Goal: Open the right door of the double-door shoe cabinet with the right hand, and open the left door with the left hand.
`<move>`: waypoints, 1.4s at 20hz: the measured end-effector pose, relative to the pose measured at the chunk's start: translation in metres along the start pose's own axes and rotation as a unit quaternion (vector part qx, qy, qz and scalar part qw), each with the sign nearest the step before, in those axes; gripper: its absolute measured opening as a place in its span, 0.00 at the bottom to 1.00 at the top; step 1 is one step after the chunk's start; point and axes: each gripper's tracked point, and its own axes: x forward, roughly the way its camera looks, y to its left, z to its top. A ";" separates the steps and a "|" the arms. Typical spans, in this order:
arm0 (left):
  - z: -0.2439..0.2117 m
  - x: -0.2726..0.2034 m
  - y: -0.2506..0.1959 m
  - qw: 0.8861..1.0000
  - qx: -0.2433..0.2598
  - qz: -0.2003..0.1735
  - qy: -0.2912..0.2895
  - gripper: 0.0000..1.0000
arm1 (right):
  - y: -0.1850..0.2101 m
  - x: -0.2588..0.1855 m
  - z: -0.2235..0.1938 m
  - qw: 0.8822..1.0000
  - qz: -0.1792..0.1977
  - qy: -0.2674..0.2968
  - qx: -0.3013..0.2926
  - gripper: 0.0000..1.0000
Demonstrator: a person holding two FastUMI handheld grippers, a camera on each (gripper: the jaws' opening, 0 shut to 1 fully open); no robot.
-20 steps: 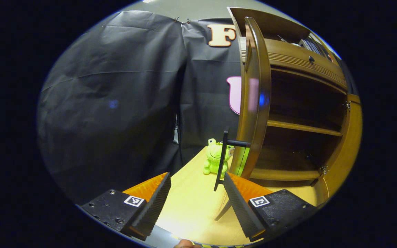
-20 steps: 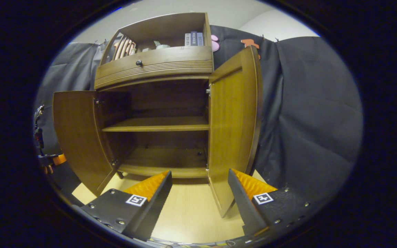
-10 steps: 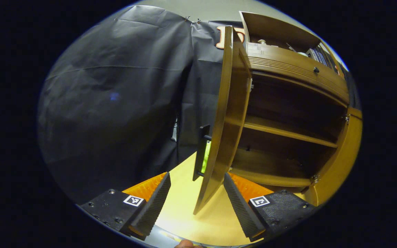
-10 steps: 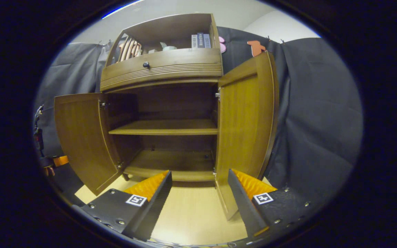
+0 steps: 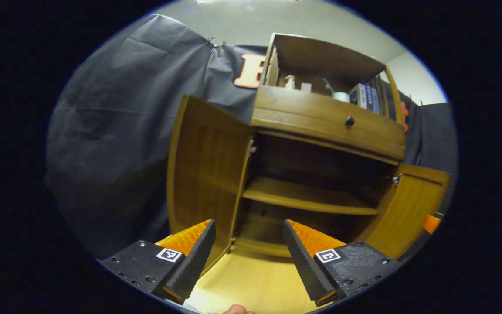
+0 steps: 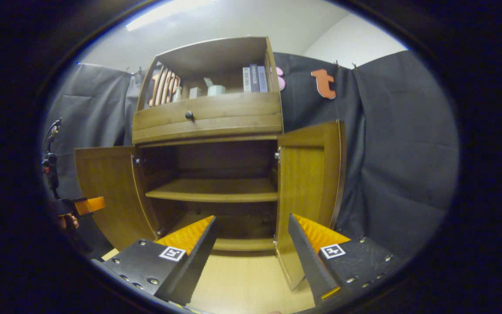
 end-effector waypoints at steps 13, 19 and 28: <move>0.094 -0.039 -0.101 0.988 0.053 -0.116 -0.082 0.91 | 0.040 -0.022 0.076 0.996 0.029 -0.078 -0.018 0.94; 0.092 -0.041 -0.104 0.986 0.074 -0.125 -0.085 0.91 | 0.043 -0.023 0.076 0.996 0.029 -0.078 -0.014 0.96; 0.086 -0.034 -0.101 0.989 0.062 -0.115 -0.073 0.95 | 0.038 -0.021 0.068 0.998 0.022 -0.066 -0.005 0.96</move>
